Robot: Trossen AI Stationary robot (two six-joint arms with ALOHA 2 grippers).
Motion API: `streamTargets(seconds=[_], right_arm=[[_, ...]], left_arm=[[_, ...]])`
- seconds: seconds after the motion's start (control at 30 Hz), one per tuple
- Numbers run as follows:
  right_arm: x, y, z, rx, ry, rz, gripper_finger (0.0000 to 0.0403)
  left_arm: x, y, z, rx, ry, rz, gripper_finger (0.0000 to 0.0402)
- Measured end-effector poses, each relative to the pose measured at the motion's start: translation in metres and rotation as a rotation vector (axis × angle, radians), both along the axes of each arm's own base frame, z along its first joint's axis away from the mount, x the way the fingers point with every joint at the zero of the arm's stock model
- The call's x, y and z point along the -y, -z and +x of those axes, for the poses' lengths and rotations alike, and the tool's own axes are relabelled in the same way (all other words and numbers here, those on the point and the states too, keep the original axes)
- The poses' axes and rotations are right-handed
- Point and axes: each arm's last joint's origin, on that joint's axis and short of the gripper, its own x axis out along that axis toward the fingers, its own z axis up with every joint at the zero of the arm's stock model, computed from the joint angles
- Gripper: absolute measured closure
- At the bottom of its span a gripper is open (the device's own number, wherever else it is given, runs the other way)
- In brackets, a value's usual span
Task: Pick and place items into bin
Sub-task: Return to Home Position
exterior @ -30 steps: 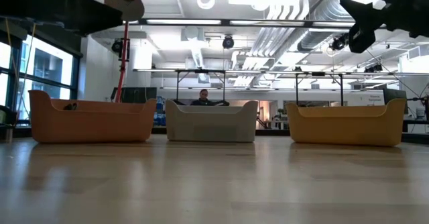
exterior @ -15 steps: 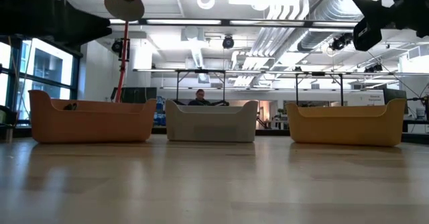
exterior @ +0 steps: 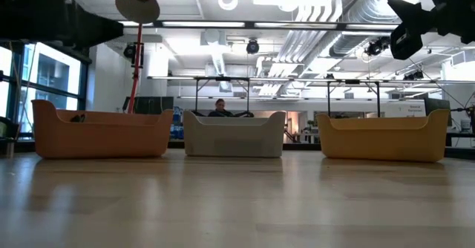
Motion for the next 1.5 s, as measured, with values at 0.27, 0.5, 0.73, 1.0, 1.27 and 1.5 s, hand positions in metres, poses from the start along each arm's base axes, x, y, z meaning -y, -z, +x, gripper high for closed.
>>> streamTargets(seconds=[0.27,0.5,0.73,1.0,1.27,1.5], right_arm=[[0.001,0.000,0.000,0.001,0.028,0.004,0.0261],[0.001,0.004,0.001,-0.047,0.023,0.000,0.0261],[0.001,0.008,0.002,-0.088,0.023,0.011,0.0261],[-0.001,0.008,0.002,-0.081,-0.027,-0.047,0.0261],[-0.005,0.013,0.002,-0.107,-0.149,-0.150,0.0261],[0.000,0.014,0.003,-0.122,0.072,-0.173,0.0261]], left_arm=[[-0.008,-0.004,0.001,0.064,0.076,0.050,0.0153],[-0.010,0.009,0.003,-0.061,0.080,0.010,0.0153],[-0.009,0.012,0.003,-0.099,0.109,0.024,0.0153],[-0.003,0.014,0.005,-0.122,0.313,0.039,0.0153],[0.000,0.016,0.006,-0.146,0.423,0.066,0.0153],[0.000,0.016,0.006,-0.143,0.425,0.055,0.0153]])
